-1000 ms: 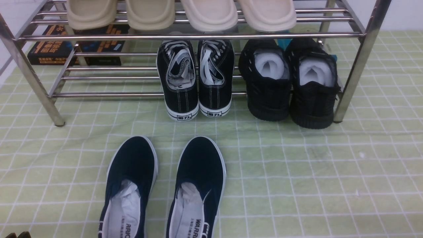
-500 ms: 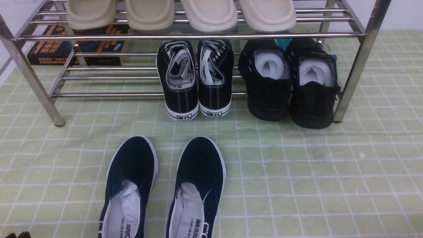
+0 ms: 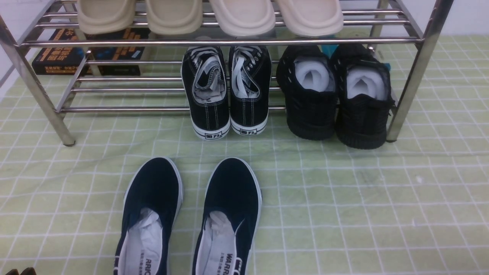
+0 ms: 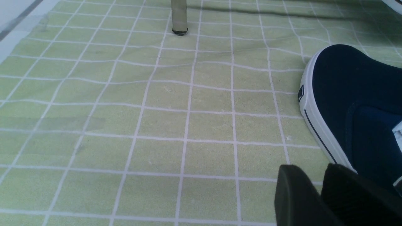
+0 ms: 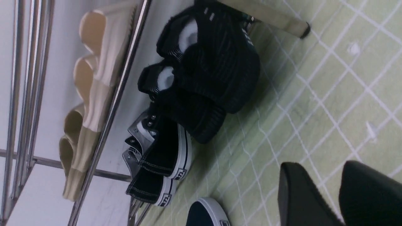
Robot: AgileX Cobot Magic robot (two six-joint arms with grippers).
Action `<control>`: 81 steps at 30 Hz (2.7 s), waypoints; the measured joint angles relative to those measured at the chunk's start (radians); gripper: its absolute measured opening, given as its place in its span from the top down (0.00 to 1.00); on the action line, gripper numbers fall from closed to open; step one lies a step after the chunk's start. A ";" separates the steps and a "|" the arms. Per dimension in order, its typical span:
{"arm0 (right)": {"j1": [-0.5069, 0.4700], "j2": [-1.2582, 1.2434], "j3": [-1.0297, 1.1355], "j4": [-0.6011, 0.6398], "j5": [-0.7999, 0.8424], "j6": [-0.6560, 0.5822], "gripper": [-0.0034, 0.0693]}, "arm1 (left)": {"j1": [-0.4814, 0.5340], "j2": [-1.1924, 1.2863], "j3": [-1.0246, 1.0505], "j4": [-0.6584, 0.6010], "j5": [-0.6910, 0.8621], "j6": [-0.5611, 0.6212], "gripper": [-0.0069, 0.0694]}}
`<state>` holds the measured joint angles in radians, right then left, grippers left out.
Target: Take the shoes off the shelf with your hand from the green coffee tablecloth.
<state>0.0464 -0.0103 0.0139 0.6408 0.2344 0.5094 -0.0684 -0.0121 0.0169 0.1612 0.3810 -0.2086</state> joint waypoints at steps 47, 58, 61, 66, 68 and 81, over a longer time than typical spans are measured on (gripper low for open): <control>0.558 1.723 -1.572 -0.725 0.563 -0.383 0.45 | 0.000 0.000 0.001 0.001 -0.001 0.000 0.65; 0.562 1.873 -1.707 -0.790 0.503 -0.344 0.27 | 0.000 0.000 0.001 0.001 -0.001 0.000 0.63; 0.562 1.903 -1.732 -0.829 0.502 -0.296 0.26 | 0.000 0.000 0.001 0.001 -0.002 0.000 0.63; 0.562 1.943 -1.740 -0.921 0.498 -0.173 0.26 | 0.000 0.000 0.001 0.001 -0.002 0.000 0.63; 0.562 1.956 -1.741 -0.942 0.498 -0.141 0.26 | 0.000 0.000 0.001 0.001 -0.002 0.000 0.62; 0.528 2.039 -1.746 -0.967 0.490 -0.104 0.36 | 0.000 0.000 0.001 0.001 -0.002 0.000 0.61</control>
<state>0.5744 2.0290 -1.7322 -0.3259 0.7244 0.4054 -0.0684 -0.0121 0.0176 0.1624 0.3791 -0.2086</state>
